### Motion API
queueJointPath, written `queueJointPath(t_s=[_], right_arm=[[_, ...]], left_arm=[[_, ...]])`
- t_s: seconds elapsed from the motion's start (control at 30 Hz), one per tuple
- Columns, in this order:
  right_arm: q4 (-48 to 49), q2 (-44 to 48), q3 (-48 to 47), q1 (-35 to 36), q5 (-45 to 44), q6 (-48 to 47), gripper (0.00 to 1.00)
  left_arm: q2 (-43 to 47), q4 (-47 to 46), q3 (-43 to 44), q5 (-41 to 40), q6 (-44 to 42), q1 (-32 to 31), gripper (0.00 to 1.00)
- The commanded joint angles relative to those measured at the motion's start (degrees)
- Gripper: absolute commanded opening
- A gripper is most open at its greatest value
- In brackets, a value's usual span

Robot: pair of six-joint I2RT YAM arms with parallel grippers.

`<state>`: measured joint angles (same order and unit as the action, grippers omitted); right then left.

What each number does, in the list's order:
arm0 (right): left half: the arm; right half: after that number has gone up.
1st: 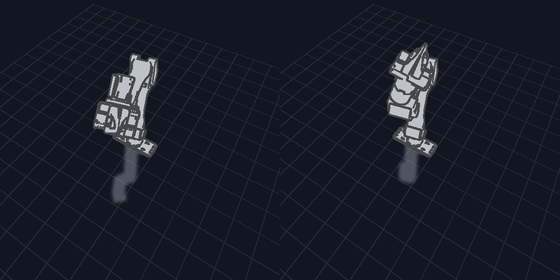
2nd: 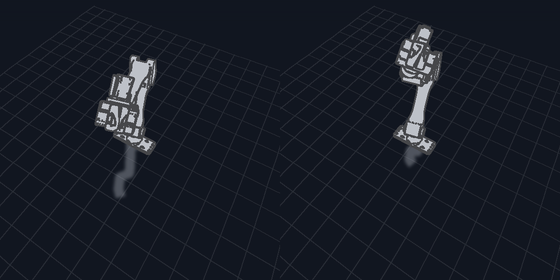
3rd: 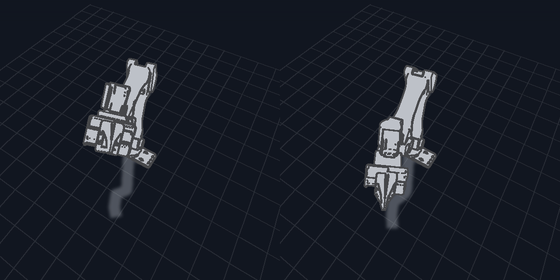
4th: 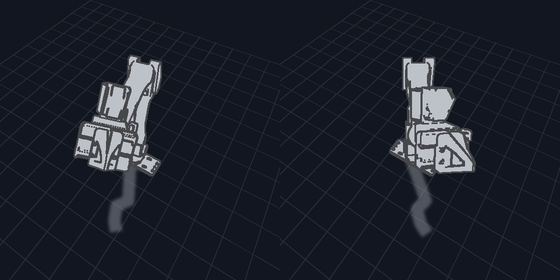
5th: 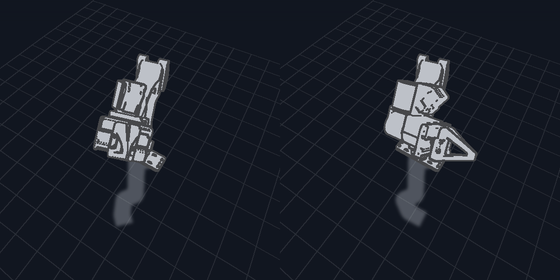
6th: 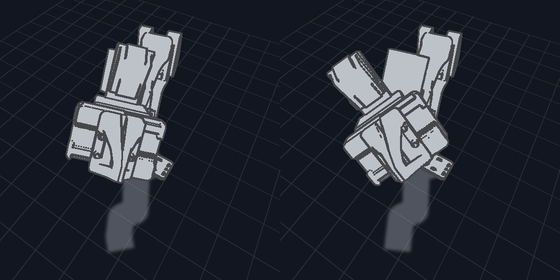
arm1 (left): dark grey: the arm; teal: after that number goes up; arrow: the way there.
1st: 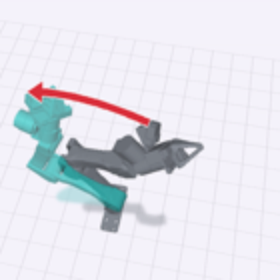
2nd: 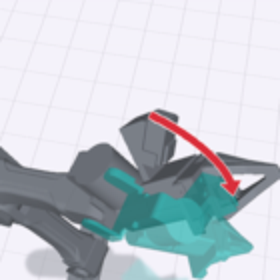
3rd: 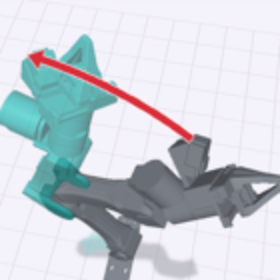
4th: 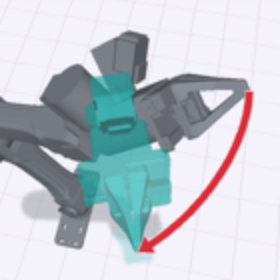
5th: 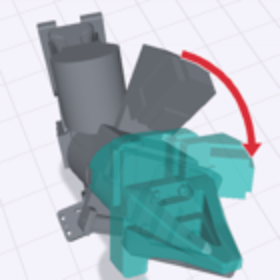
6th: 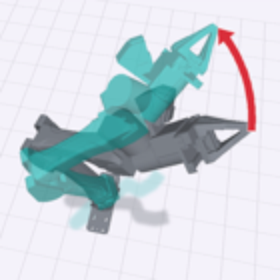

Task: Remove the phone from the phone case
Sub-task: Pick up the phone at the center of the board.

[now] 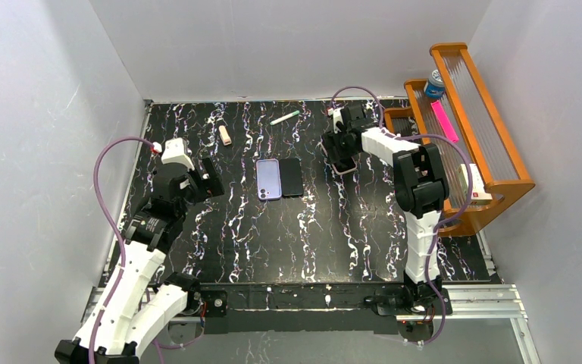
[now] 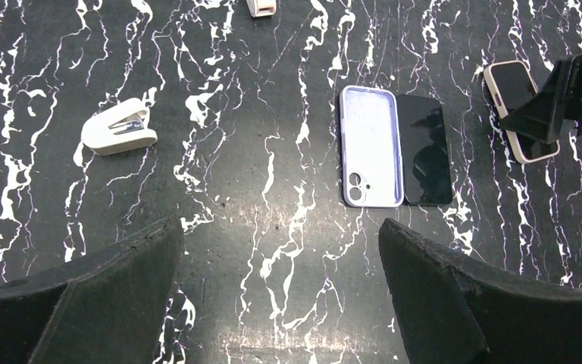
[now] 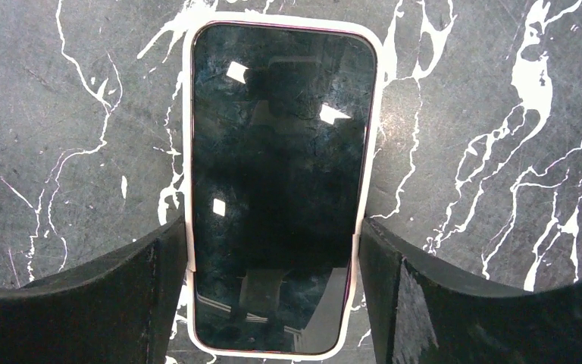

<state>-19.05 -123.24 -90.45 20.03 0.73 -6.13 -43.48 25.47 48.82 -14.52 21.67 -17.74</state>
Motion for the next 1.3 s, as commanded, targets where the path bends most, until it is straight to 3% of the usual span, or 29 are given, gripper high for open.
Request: queueJointPath(t_s=[0.0, 0.17, 0.37, 0.63, 0.83, 1.27], right_arm=[[-10.6, -2.4, 1.8, 0.6, -4.1, 1.6, 0.72], [-9.0, 3.6, 8.2, 1.1, -4.1, 6.3, 0.53], [-6.6, 13.5, 17.8, 2.0, 2.0, 12.4, 0.36], [1.1, 28.3, 33.1, 3.3, 11.4, 21.4, 0.20], [9.6, 37.2, 43.1, 5.9, 16.0, 29.7, 0.02], [28.1, 42.1, 52.2, 16.0, 17.8, 43.9, 0.01]], left_arm=[[-0.2, 2.1, 1.8, 1.7, 0.7, 0.0, 0.98], [-1.3, 2.9, 2.0, 4.8, 2.4, 0.0, 0.98], [-3.9, 2.7, 2.1, 9.4, 5.6, 0.1, 0.98], [-8.9, 0.2, -0.2, 19.5, 13.0, 0.1, 0.98], [-12.0, -3.2, -2.7, 25.6, 18.3, -0.1, 0.98], [-16.0, -7.9, -5.6, 27.3, 27.0, -4.9, 0.97]])
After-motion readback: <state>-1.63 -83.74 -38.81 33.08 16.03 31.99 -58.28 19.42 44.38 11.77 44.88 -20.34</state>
